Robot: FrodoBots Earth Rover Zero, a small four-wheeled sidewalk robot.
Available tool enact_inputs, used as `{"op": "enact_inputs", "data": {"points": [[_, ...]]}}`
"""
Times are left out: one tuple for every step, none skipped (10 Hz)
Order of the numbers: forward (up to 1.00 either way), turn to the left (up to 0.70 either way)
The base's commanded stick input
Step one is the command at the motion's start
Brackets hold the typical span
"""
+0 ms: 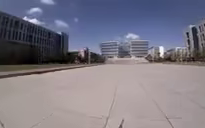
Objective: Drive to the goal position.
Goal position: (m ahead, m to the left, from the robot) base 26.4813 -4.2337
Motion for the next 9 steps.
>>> {"op": "enact_inputs", "data": {"points": [[0.7,-0.21],[0.7,-0.26],[0.7,-0.27],[0.7,-0.25],[0.7,-0.22],[0.7,-0.07],[0.7,0.0],[0.7,0.0],[0.7,0.0]]}}
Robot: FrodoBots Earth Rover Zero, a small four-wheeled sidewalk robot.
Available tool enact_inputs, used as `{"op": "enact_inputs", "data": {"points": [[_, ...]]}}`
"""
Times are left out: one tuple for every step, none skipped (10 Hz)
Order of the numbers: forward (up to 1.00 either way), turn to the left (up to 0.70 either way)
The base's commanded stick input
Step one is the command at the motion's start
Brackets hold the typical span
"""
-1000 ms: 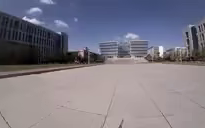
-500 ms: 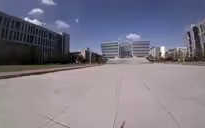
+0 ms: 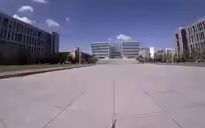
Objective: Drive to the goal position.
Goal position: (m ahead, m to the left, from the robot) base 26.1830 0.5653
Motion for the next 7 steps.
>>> {"op": "enact_inputs", "data": {"points": [[0.7,0.0],[0.7,0.0],[0.7,0.0],[0.7,0.0],[0.7,0.0],[0.7,0.0],[0.7,0.0]]}}
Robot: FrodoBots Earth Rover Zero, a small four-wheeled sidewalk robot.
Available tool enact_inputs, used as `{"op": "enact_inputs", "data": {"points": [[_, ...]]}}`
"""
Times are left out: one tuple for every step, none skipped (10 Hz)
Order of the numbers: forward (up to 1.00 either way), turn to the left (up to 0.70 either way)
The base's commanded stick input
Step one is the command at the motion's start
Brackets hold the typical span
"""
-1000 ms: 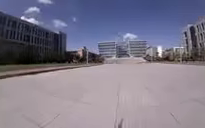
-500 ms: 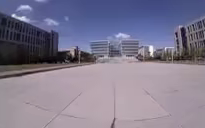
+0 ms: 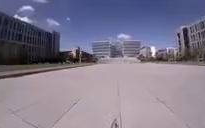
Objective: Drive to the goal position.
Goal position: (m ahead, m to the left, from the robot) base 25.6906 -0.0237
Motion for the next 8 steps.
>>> {"op": "enact_inputs", "data": {"points": [[0.7,0.0],[0.7,0.0],[0.7,0.0],[0.7,0.0],[0.7,0.0],[0.7,0.0],[0.7,0.0],[0.7,0.0]]}}
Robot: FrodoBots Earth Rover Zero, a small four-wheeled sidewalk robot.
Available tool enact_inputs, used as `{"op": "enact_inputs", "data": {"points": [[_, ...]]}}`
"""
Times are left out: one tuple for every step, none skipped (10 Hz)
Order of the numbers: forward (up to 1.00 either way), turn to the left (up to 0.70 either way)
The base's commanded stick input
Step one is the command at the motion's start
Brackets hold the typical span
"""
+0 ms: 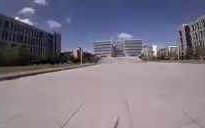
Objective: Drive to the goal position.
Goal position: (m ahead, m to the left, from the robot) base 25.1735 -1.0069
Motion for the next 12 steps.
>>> {"op": "enact_inputs", "data": {"points": [[0.7,0.0],[0.7,0.0],[0.7,0.0],[0.7,0.0],[0.7,0.0],[0.7,0.0],[0.7,0.0],[0.7,0.0],[0.7,0.0],[0.7,0.0],[0.7,0.0],[0.7,0.0]]}}
